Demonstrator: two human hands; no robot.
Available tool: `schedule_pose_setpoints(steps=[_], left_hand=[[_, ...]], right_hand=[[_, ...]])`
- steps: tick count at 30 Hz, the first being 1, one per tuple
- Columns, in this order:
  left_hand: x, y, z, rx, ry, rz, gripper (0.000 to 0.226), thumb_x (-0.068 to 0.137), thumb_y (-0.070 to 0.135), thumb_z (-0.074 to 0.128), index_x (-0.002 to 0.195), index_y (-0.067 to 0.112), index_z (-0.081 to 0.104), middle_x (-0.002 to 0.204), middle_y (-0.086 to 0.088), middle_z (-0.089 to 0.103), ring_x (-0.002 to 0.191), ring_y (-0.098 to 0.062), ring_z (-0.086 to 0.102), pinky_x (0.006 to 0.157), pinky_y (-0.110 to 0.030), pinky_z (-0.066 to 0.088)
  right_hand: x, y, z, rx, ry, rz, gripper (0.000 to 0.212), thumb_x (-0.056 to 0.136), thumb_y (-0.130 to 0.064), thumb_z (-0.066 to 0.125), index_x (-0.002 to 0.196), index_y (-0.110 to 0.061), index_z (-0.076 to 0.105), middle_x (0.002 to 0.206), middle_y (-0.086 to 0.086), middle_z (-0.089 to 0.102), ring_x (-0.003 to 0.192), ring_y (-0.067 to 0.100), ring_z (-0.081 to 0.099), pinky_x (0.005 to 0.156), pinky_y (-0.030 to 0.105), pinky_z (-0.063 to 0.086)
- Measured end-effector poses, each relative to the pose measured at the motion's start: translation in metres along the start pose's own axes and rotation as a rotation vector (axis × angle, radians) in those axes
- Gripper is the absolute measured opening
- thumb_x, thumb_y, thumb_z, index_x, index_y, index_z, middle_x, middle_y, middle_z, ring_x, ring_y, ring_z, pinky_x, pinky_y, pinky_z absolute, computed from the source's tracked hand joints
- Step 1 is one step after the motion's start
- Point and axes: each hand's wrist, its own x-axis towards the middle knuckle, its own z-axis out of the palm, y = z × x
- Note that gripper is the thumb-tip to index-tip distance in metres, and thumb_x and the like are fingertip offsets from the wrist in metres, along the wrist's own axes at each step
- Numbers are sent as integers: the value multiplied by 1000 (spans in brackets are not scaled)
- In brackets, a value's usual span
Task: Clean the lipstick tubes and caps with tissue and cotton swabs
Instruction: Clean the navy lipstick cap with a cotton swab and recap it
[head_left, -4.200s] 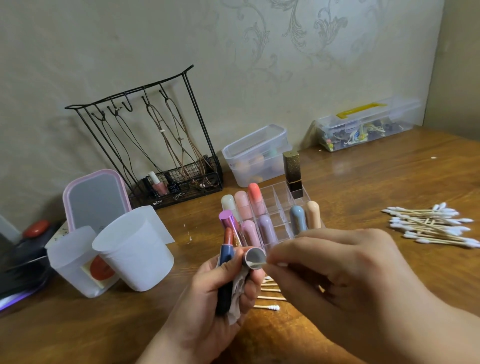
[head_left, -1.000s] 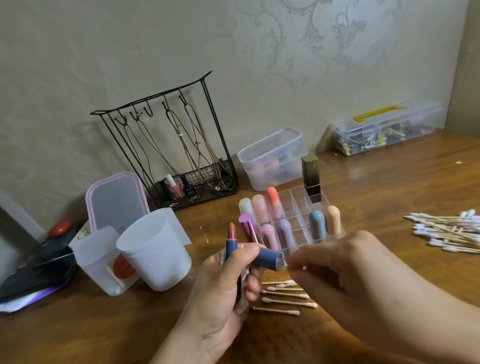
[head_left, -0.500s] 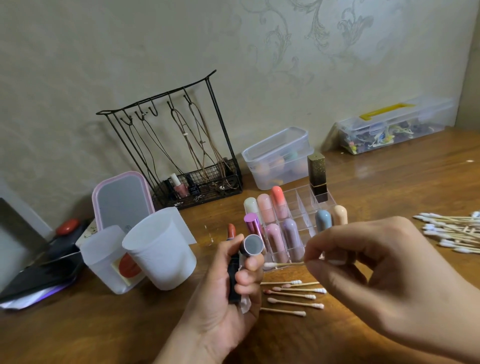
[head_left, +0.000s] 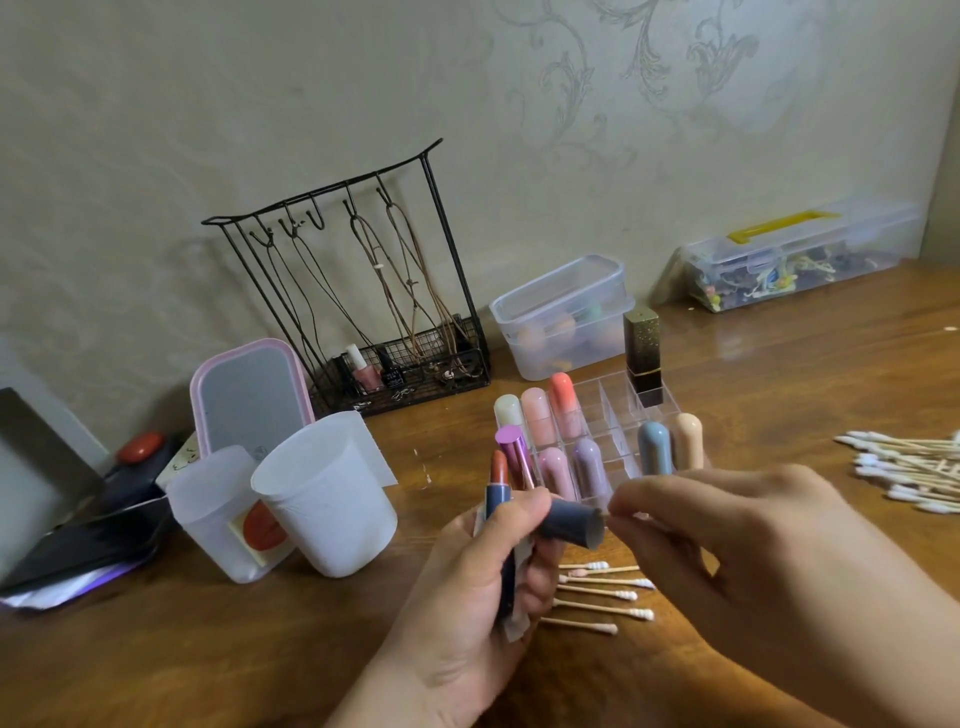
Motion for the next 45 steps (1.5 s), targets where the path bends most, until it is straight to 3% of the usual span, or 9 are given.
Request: schedule_pose_setpoints(steps=[4,9,15,19,25,33,37,40,45], left_hand=[[-2,-1,3,25,35,21,36,64,28,70,89,3,66,53,-3,50,39,-6,43,35,-13,34],[-1,-2,4,72,42,27,52,63,30,70,102,-3,63,53,-3,50,39,-7,43,35,-14,34],[0,0,3,58,59,49,32,61,27,70,83,4,64,51,-4,50,37,-7,44,33,-14,34],[0,-3,6,32,62,2,37,63,29,70,90,4,63,52,-3,51,38,-6,43,35,-14,34],[1,-3,4,13,71,-4,40,61,28,70,92,4,61,51,-3,51,38,-6,43,33,-13,33],[2,-7,2,18,46,-55,49,59,32,72,97,4,60,51,-2,49,39,-7,41,36,-14,34],[3,-4,0,0,50,-47,28,64,29,69,79,5,69,49,-1,48,36,-5,40,33,-12,31],[5,2,-3,-172,23,-48,19,69,26,66,62,9,72,53,-1,48,36,-3,38,31,-11,30],[10,8,-9,-355,4,-70,22,80,26,58,84,5,62,55,-3,47,35,-3,39,29,-10,32]], right_hand=[[-1,-3,7,-85,-61,46,18,80,-28,63,63,-24,57,52,-15,34,38,10,26,41,9,14],[-4,5,11,133,-40,41,25,93,-37,50,73,-26,59,57,-16,43,47,6,34,42,25,41],[1,13,10,105,-153,25,29,92,-34,59,65,-27,53,52,-15,37,47,7,36,55,8,34],[-2,9,12,89,-87,99,24,89,-35,57,66,-31,51,49,-20,35,44,7,40,39,22,39],[0,11,8,136,-242,79,27,92,-35,56,67,-24,55,53,-8,44,52,10,42,49,15,36],[-4,4,9,122,-218,84,27,92,-41,50,71,-26,57,53,-13,46,48,9,45,44,21,39],[2,11,0,176,-305,24,27,91,-38,53,71,-22,60,56,-6,48,54,16,40,60,6,36],[8,15,-11,299,-269,68,21,90,-34,58,71,-25,62,56,-6,53,48,8,45,50,12,36],[8,13,-14,375,-171,105,18,84,-27,59,67,-23,61,51,1,49,45,11,37,47,10,33]])
